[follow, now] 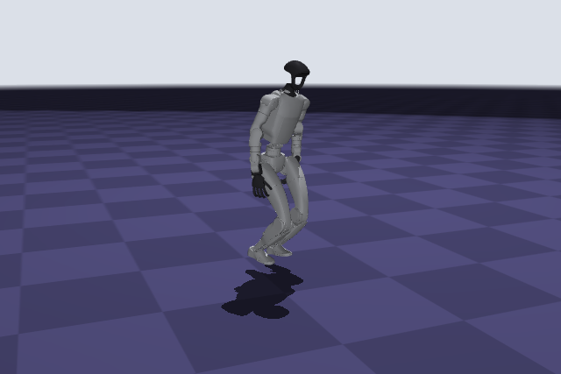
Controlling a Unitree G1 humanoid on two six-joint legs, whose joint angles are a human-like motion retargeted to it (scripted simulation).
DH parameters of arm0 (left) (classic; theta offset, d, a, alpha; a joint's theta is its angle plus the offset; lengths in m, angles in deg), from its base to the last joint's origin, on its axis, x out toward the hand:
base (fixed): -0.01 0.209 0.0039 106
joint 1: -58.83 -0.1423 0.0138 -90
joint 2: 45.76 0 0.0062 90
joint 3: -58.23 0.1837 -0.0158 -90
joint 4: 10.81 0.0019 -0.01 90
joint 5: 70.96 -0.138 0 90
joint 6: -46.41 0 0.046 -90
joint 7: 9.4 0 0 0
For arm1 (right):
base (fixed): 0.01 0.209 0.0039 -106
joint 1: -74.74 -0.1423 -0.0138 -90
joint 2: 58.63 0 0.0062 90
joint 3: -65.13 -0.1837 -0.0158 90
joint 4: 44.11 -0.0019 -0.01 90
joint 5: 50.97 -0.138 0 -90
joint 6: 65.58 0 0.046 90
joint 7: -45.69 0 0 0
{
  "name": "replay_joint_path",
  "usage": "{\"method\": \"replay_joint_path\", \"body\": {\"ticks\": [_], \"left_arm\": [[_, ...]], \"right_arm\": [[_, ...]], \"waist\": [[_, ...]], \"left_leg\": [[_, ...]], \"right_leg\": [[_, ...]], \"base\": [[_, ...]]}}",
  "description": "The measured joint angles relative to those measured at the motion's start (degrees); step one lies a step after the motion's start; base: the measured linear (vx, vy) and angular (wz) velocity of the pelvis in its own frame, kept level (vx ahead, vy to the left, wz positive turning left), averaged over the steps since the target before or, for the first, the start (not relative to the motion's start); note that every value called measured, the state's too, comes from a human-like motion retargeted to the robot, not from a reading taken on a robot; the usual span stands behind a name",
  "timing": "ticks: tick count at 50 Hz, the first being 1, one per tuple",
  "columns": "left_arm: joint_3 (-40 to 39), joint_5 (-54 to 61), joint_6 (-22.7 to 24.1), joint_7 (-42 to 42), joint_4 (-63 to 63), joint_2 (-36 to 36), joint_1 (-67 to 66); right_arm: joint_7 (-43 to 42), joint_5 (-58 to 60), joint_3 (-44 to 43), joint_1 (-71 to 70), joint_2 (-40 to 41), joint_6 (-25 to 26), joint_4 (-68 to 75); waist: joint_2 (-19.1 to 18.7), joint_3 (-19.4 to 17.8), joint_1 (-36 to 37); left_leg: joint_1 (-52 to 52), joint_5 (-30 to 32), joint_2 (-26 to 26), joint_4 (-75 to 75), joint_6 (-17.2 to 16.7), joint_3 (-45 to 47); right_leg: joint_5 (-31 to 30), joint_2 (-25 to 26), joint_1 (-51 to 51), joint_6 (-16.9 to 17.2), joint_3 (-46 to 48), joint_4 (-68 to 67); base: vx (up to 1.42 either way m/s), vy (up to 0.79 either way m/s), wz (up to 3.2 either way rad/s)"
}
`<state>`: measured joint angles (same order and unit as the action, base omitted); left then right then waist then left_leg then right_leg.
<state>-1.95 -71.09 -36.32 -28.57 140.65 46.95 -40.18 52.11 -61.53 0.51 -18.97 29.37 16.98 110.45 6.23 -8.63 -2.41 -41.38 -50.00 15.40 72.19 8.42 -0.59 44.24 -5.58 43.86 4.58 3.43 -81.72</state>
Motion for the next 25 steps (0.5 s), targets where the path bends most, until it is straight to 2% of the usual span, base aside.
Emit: {"method": "replay_joint_path", "body": {"ticks": [4,10,15,20,25], "left_arm": [[-0.3,-0.2,1.3,-5.2,-0.1,4.4,-4.7],[-1.6,-2.3,2.9,-7.3,2.8,5.8,-6.0],[0.0,-3.5,3.0,-4.3,6.3,3.6,-0.2],[1.9,-3.1,4.3,5.3,8.5,0.8,13.5],[2.9,0.2,8.2,14.3,-0.5,-0.2,26.6]], "right_arm": [[1.4,-0.8,-1.3,5.1,-3.8,-1.1,-2.1],[0.5,-0.4,-0.9,7.3,-5.3,-2.5,-2.6],[-0.2,1.1,2.1,6.9,-3.7,-3.9,-6.6],[-1.6,2.8,7.2,4.3,-3.0,-5.8,-16.5],[-2.5,1.2,11.2,1.8,-3.7,-7.6,-25.2]], "waist": [[-3.5,1.6,2.0],[-4.6,3.8,2.0],[-3.3,3.6,-0.1],[0.4,1.1,-3.5],[2.1,-1.3,-6.8]], "left_leg": [[8.5,3.9,-4.3,-13.3,-3.4,-1.3],[16.1,6.4,-6.1,-25.3,-4.4,-1.3],[19.3,6.1,-5.9,-24.5,-4.5,-0.1],[24.7,6.1,-3.2,-26.4,-4.6,1.1],[29.0,7.1,-1.7,-28.7,-6.8,1.2]], "right_leg": [[-3.5,5.8,-8.9,-0.8,-2.1,18.7],[-5.0,7.6,-16.1,-2.3,-3.8,30.9],[-4.3,7.3,-17.9,-3.3,-4.6,27.4],[-3.0,4.2,-18.1,-5.1,-4.7,18.8],[-2.9,3.2,-13.1,-6.0,-5.1,10.4]], "base": [[0.03,0.01,-0.52],[0.01,0.00,-0.04],[0.04,0.01,-0.04],[0.11,0.02,-0.05],[0.19,0.03,0.03]]}}
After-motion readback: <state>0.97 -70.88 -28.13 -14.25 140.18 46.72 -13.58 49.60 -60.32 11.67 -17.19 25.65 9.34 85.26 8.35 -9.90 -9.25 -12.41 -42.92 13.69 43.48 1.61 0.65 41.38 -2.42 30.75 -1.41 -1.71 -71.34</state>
